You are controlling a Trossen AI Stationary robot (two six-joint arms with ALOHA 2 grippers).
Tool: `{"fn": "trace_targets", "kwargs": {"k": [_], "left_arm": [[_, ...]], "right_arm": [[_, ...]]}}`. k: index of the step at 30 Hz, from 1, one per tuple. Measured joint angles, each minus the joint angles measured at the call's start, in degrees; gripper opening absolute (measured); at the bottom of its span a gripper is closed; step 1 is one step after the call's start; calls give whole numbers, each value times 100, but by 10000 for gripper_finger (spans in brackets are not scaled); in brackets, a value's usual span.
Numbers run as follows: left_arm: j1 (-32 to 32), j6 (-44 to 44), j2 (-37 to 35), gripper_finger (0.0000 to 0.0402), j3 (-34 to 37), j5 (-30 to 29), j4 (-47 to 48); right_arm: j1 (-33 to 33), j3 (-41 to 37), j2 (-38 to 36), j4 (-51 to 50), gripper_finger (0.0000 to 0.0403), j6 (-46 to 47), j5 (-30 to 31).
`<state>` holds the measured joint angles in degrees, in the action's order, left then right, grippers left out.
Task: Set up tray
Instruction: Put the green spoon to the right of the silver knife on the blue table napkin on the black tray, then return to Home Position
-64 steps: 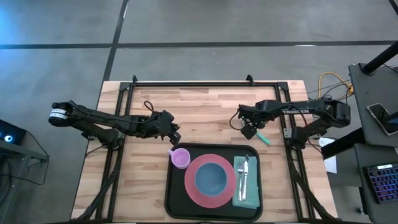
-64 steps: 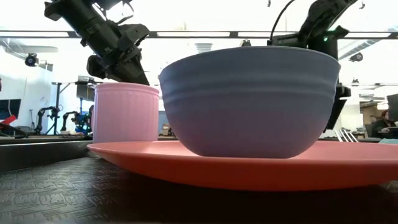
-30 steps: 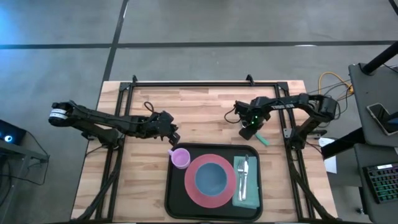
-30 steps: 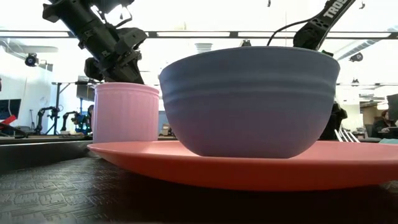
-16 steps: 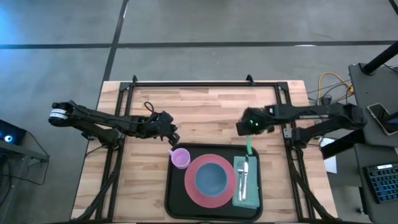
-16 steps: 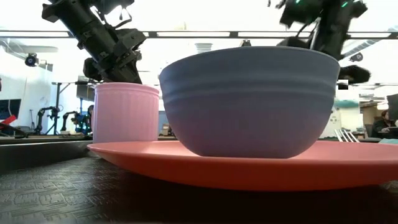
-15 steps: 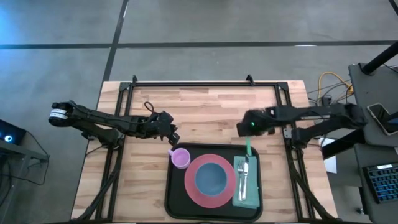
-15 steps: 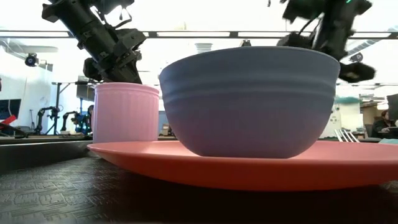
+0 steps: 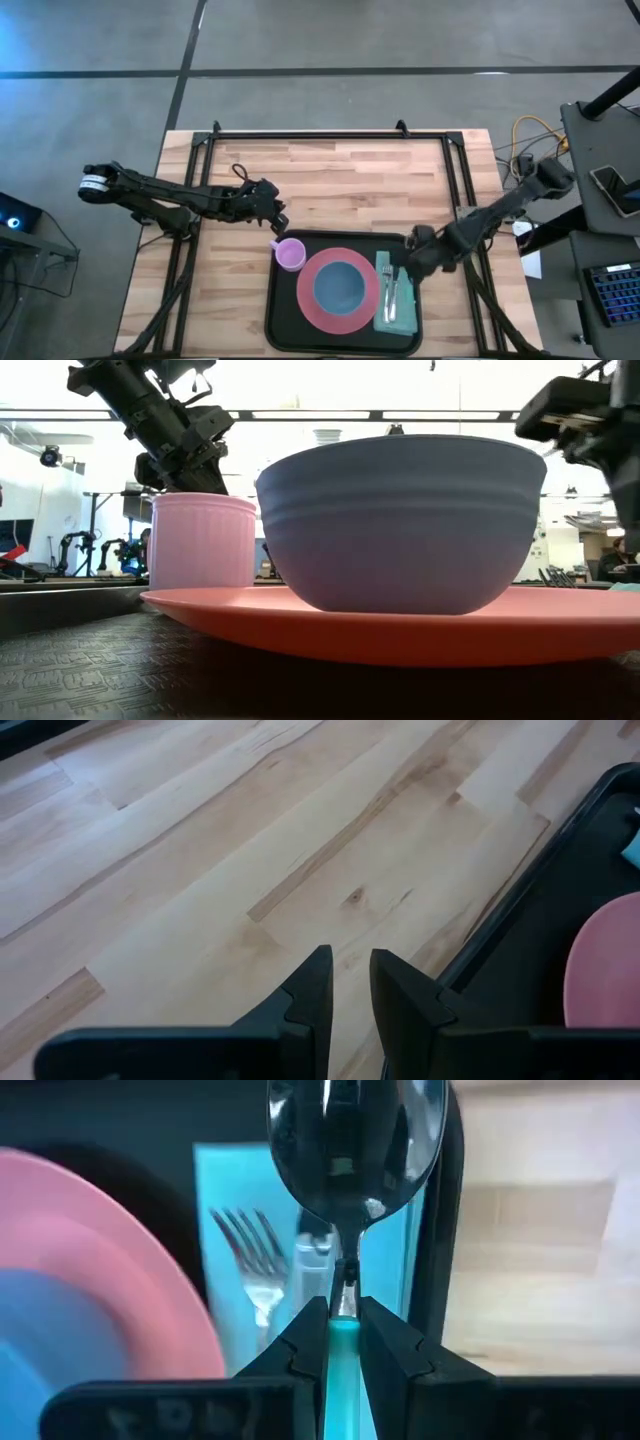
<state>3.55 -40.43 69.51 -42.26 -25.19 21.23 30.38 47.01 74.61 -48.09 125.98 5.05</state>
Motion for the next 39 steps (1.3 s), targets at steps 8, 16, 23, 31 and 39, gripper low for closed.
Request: {"fn": "trace_targets", "kwargs": {"k": [8, 16, 23, 31, 39], "left_arm": [[0, 112, 0, 51, 7, -4, -1], [0, 110, 0, 51, 17, 102, 0], [0, 110, 1, 51, 26, 118, 0], [0, 108, -1, 51, 26, 123, 0], [0, 106, 1, 51, 26, 127, -2]], "right_arm": [[369, 11, 919, 1230, 33, 195, -231], [462, 30, 1540, 1481, 33, 496, -520], [465, 30, 1634, 1455, 35, 550, -681], [462, 39, 1615, 1360, 99, 572, -724], [462, 461, 1597, 1199, 168, 98, -632]]}}
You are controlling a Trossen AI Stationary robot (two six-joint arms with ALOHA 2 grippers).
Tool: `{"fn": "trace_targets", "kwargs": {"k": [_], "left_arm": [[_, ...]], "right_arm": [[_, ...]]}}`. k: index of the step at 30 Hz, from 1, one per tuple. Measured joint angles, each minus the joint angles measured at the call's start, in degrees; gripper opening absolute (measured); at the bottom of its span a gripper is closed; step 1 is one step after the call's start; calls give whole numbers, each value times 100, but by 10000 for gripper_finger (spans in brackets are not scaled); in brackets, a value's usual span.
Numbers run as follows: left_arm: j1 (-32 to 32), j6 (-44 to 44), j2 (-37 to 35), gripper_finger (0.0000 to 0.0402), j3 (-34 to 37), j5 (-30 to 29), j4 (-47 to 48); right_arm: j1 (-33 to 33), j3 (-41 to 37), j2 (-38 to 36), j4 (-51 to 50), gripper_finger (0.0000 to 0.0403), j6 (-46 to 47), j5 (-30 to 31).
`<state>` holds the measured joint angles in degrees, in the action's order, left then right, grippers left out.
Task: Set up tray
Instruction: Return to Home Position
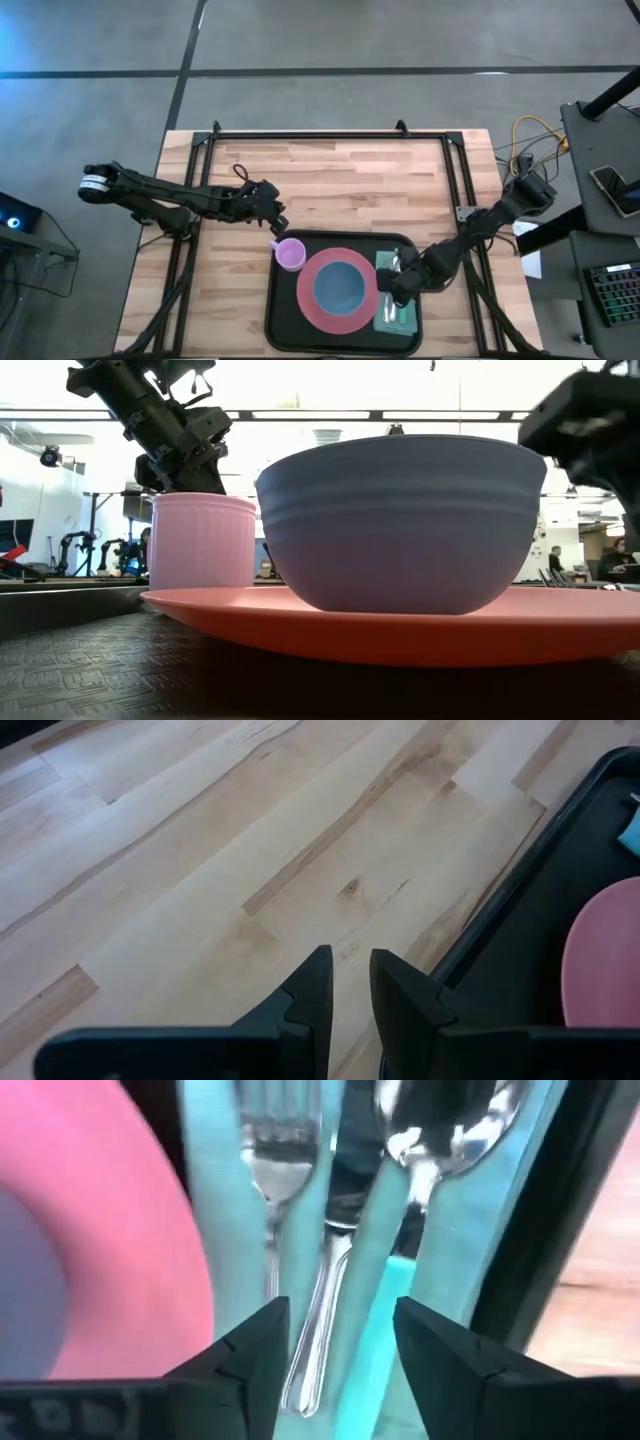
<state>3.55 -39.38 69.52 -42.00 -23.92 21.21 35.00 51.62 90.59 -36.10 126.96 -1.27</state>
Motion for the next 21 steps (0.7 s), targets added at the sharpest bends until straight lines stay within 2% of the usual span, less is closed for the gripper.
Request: {"fn": "trace_targets", "kwargs": {"k": [2, 4, 7, 9, 11, 15, 21], "left_arm": [[0, -22, -2, 51, 0, 30, 0], [-1, -27, -21, 51, 0, 343, -29], [2, -21, -44, 51, -5, 814, -229], [2, -25, -44, 51, -69, 1059, -231], [0, -13, -44, 51, -227, 1357, -240], [-7, 272, -58, 51, -815, 1967, -255], [-4, 1829, -70, 51, -2222, 2910, -269]], "right_arm": [[0, 240, 0, -415, 179, -137, 121], [-2, 531, 0, -1024, 188, -145, 332], [-2, 1033, -40, -1954, 197, -337, 895], [-39, 1374, -99, -2401, 200, -822, 1280], [-109, 1674, -176, -2641, 201, -1751, 1538], [-445, 2180, -417, -2688, 197, -3841, 1621], [-1297, 3180, -930, -2406, 182, -6742, 1666]]}}
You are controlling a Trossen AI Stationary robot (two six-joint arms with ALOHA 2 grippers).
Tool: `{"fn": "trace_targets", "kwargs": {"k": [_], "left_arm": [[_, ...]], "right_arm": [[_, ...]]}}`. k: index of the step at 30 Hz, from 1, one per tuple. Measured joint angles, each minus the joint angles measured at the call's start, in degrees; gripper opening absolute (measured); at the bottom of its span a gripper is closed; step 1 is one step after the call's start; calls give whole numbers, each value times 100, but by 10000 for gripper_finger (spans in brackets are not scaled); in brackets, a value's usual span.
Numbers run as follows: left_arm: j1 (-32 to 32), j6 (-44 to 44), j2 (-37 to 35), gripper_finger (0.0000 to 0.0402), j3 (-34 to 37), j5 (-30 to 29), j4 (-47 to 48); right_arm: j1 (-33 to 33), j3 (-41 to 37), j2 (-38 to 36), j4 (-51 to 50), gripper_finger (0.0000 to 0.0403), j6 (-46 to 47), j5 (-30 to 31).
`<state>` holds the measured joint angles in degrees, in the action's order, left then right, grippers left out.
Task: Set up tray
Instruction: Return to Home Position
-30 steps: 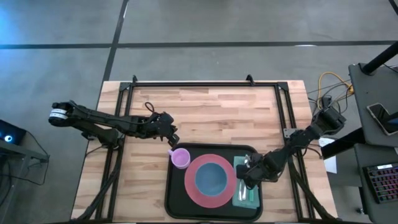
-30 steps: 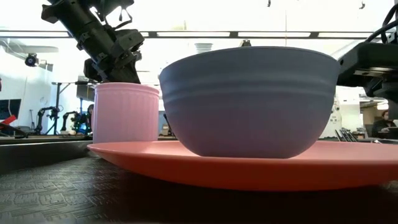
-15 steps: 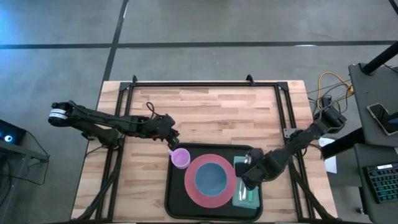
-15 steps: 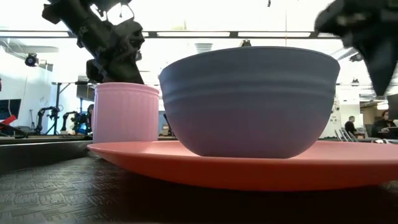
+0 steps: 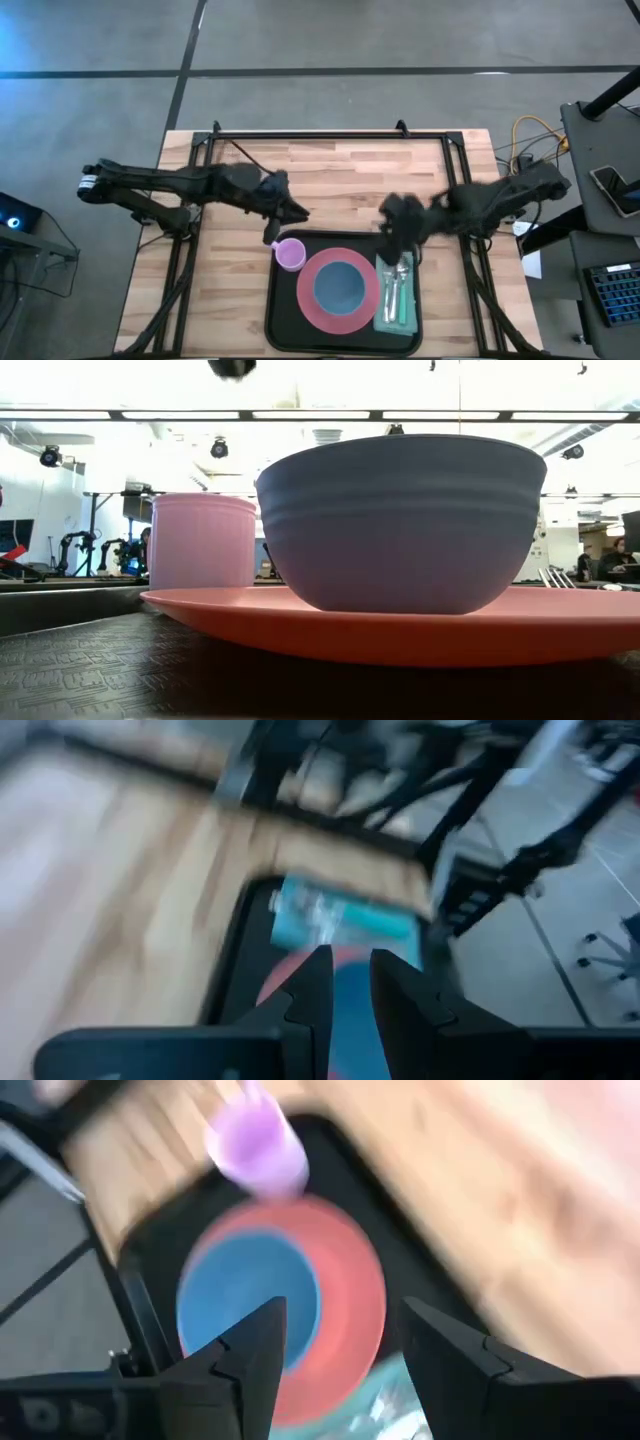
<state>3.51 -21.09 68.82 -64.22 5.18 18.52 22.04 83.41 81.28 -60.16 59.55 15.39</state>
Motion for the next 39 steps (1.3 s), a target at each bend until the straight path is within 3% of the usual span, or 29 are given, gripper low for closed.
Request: {"fn": "trace_targets", "kwargs": {"k": [4, 7, 12, 18, 24, 27, 30, 33, 39], "left_arm": [[9, 793, -7, 51, -823, 15, 45], [4, 606, -13, 51, -1423, 6, 298], [117, 854, -34, 51, -1960, 191, 631], [175, 729, -63, 51, -1871, 964, 904], [279, 450, -193, 51, -1228, 1012, 222], [271, 212, -402, 51, -833, 1279, -279], [248, -45, -664, 51, -301, 1296, -609], [241, -367, -1034, 51, 423, 1272, -1376], [130, -713, -1973, 51, 2130, 1039, -3510]], "right_arm": [[-600, 728, -279, 4, 173, -1214, 127], [-903, 1208, -517, 70, 169, -1329, 255], [-932, 1689, -792, 488, 172, -2485, 501], [-850, 1683, -888, 1070, 175, -2873, -410], [-775, 561, -767, 2924, 175, -3086, -931], [-771, -355, -757, 4537, 173, -2896, -1092], [-764, -1425, -713, 6511, 170, -2505, -1234], [-767, -2388, -772, 7848, 168, -2437, -1576], [-810, -3947, -1858, 8510, 171, -2219, -1341]]}}
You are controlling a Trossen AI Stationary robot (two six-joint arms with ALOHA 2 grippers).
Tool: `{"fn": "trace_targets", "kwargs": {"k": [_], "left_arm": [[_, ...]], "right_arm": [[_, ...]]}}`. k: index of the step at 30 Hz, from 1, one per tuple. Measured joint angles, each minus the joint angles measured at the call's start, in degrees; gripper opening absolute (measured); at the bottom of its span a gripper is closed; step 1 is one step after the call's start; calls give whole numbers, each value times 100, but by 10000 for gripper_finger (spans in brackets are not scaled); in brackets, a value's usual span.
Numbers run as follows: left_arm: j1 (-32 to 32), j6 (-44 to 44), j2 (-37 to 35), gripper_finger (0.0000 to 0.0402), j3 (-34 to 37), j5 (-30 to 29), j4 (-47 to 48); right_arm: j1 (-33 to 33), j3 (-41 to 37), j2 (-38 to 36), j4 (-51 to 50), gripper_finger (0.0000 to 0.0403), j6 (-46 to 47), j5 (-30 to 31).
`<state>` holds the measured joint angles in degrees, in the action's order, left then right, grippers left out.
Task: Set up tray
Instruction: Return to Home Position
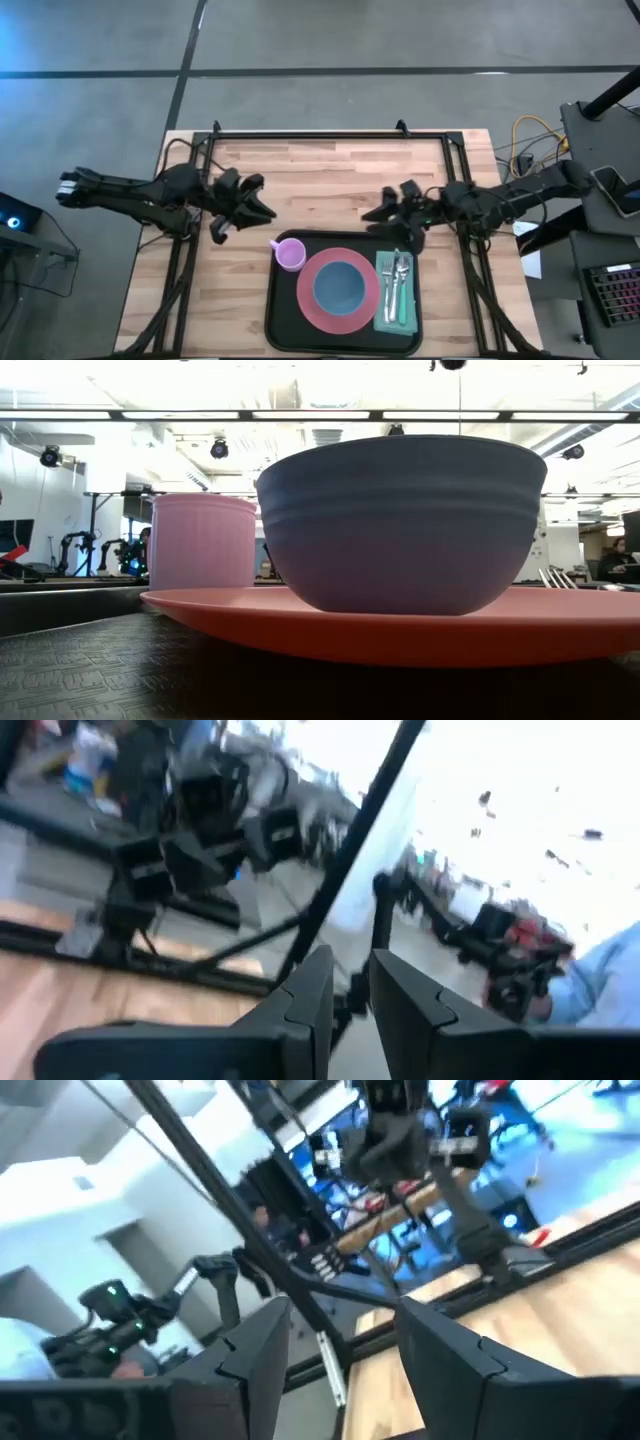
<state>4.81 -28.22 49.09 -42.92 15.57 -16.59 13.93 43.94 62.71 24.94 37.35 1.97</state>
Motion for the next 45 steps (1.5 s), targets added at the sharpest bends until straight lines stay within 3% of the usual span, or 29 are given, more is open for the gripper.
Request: {"fn": "trace_targets", "kwargs": {"k": [6, 12, 17, 26, 32, 40, 45], "left_arm": [[-1, -41, -1015, 51, 1237, -669, -495], [-1, 366, -1727, 51, 1949, -785, -569], [-1, 557, -2434, 51, 2620, -1404, -697], [-3, 231, -3579, 51, 3849, -1521, -1576], [-1, 154, -3964, 51, 4188, -1514, -1521], [-47, 239, -3864, 51, 4234, -1532, -1071], [-44, 239, -3825, 51, 4231, -1533, -668]], "right_arm": [[4, -1025, -1649, -211, 169, -719, 202], [4, -1678, -3289, -1671, 171, -1085, 260], [4, -2206, -4387, -2419, 169, -1179, 420], [4, -3495, -6173, -2010, 169, -1250, 413], [-5, -4346, -6186, -569, 168, -1504, 320], [-28, -4338, -6066, -753, 168, -1841, 1365], [-26, -4342, -6066, -873, 164, -1811, 1471]]}}
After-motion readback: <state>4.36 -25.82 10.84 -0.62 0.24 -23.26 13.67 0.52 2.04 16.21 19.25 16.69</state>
